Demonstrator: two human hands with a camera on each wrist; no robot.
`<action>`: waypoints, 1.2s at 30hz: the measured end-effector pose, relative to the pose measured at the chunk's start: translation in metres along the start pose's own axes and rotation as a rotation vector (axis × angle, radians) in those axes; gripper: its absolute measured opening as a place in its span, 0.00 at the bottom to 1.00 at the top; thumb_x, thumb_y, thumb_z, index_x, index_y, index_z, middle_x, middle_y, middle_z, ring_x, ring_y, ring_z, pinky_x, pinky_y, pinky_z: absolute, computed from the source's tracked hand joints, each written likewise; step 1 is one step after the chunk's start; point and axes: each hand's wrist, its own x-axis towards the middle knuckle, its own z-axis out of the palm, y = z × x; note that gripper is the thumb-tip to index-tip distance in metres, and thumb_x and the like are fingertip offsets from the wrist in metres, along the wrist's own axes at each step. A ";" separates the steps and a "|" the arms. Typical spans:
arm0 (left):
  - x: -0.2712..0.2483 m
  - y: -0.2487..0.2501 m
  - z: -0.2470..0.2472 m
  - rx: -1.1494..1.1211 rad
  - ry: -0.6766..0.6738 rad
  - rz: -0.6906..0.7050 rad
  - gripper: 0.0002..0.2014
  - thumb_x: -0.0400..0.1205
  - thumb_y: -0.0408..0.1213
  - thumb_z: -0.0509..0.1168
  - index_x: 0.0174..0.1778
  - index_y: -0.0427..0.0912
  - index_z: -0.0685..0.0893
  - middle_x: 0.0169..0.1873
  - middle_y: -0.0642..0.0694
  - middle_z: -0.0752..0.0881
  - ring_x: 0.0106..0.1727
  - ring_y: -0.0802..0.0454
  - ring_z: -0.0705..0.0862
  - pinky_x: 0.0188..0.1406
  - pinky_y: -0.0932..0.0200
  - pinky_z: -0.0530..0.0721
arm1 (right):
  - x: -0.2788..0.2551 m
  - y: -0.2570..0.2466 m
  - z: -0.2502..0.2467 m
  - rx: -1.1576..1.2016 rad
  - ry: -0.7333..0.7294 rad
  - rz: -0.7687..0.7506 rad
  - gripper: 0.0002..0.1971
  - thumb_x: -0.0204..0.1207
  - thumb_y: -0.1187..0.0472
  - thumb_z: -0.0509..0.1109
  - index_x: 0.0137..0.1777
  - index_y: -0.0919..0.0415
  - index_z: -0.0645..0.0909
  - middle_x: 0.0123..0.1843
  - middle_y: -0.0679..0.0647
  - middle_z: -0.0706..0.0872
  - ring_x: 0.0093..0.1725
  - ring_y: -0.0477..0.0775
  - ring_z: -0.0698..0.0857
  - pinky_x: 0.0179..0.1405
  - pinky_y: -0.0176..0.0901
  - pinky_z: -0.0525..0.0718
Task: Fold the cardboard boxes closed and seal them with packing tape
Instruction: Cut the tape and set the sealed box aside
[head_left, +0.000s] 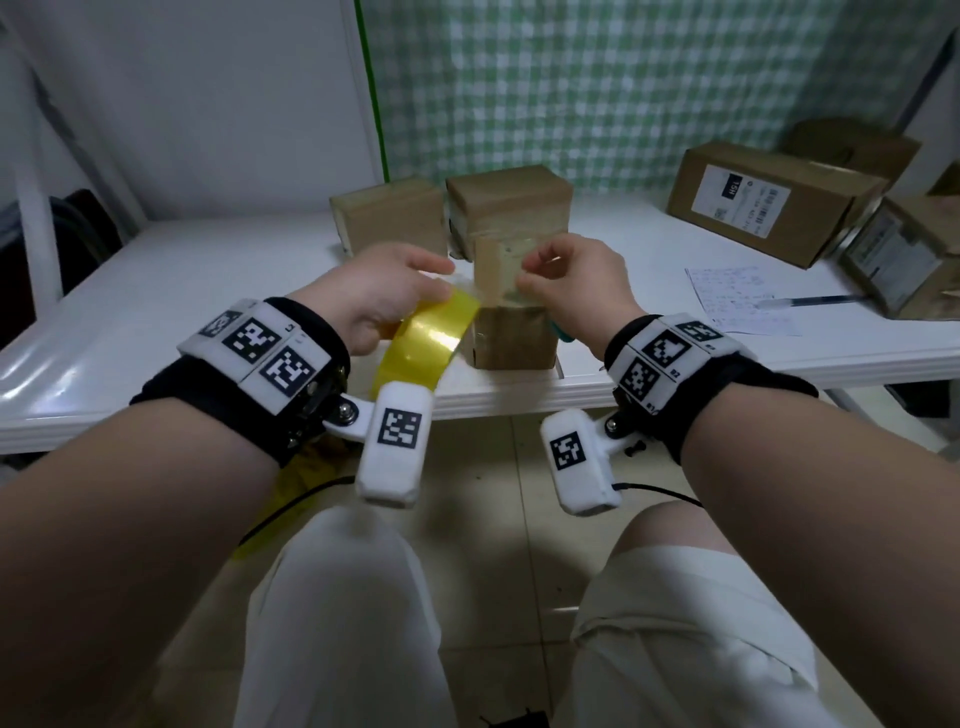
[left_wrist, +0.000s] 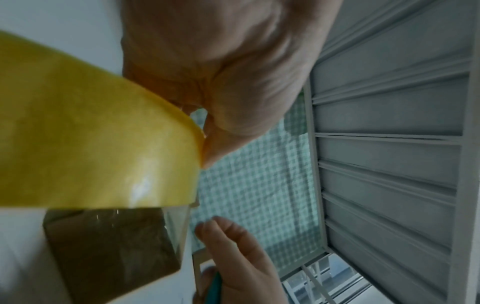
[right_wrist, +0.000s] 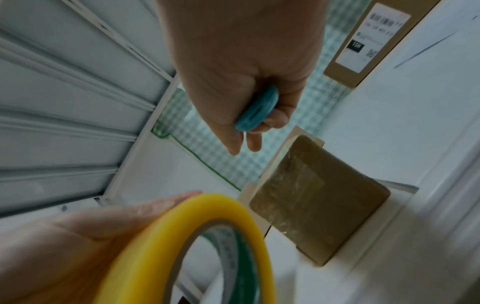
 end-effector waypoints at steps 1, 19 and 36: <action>0.004 -0.001 -0.002 0.042 0.054 0.024 0.18 0.82 0.29 0.64 0.68 0.44 0.79 0.52 0.46 0.83 0.42 0.53 0.82 0.35 0.62 0.78 | 0.002 0.003 -0.003 -0.011 0.011 0.016 0.02 0.72 0.60 0.74 0.44 0.54 0.84 0.43 0.50 0.86 0.45 0.49 0.83 0.52 0.45 0.85; 0.075 -0.050 0.024 0.892 0.202 0.083 0.22 0.80 0.43 0.68 0.70 0.43 0.77 0.70 0.37 0.67 0.58 0.38 0.81 0.60 0.52 0.76 | 0.019 0.045 -0.001 0.017 -0.116 0.209 0.07 0.76 0.55 0.70 0.53 0.53 0.83 0.39 0.47 0.82 0.35 0.42 0.78 0.33 0.35 0.75; 0.080 -0.025 0.068 0.855 -0.017 0.430 0.38 0.74 0.64 0.64 0.79 0.51 0.68 0.80 0.50 0.65 0.83 0.44 0.54 0.79 0.41 0.58 | 0.021 0.051 -0.002 0.162 -0.170 0.272 0.03 0.77 0.57 0.70 0.48 0.50 0.81 0.51 0.57 0.88 0.30 0.45 0.73 0.29 0.37 0.70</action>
